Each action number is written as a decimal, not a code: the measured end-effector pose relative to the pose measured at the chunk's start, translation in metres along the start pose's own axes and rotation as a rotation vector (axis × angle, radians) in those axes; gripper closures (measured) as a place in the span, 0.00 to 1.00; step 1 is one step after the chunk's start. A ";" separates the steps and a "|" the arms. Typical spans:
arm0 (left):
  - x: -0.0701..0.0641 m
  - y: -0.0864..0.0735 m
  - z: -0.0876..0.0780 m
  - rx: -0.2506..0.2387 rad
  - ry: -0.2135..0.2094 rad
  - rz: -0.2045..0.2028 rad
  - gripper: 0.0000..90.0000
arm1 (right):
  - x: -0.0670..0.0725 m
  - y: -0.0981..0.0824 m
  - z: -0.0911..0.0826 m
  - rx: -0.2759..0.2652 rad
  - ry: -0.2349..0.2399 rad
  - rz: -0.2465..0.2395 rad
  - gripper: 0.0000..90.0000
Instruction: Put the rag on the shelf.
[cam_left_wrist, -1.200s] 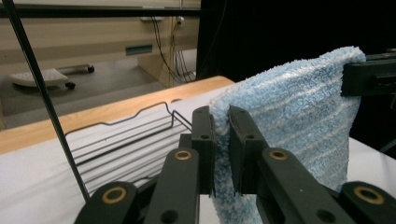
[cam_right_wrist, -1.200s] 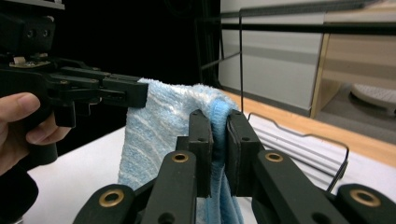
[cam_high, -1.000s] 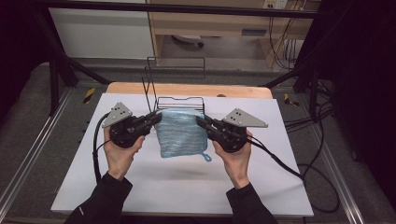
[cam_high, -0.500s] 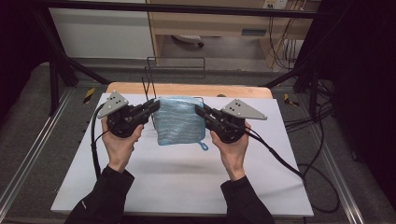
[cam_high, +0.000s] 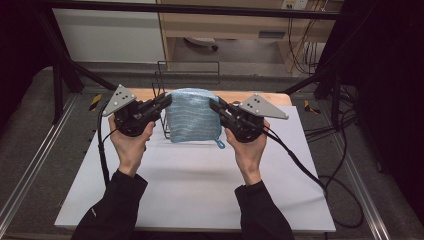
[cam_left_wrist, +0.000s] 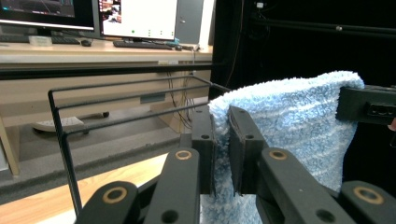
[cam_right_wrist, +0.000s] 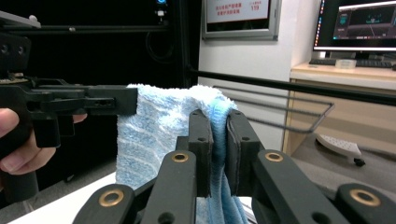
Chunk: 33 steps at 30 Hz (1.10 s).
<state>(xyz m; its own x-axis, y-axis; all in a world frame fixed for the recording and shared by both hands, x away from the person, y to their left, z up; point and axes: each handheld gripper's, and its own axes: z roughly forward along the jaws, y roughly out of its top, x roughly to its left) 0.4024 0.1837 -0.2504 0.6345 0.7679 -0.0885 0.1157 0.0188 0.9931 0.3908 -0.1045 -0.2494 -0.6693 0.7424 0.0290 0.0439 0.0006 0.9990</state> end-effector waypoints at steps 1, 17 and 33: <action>0.000 0.001 0.000 -0.004 0.001 0.000 0.91 | 0.000 0.002 0.001 -0.006 0.002 0.000 0.92; 0.008 0.026 0.007 -0.065 0.017 -0.004 0.91 | -0.003 0.033 0.014 -0.048 -0.028 -0.051 0.92; 0.021 0.057 0.015 -0.105 0.039 -0.003 0.91 | -0.011 0.061 0.033 -0.084 -0.036 -0.063 0.92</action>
<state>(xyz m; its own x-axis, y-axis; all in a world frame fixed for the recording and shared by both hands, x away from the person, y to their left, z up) 0.4335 0.1914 -0.1966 0.6034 0.7923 -0.0904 0.0356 0.0865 0.9956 0.4255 -0.0902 -0.1895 -0.6417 0.7662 -0.0337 -0.0610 -0.0071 0.9981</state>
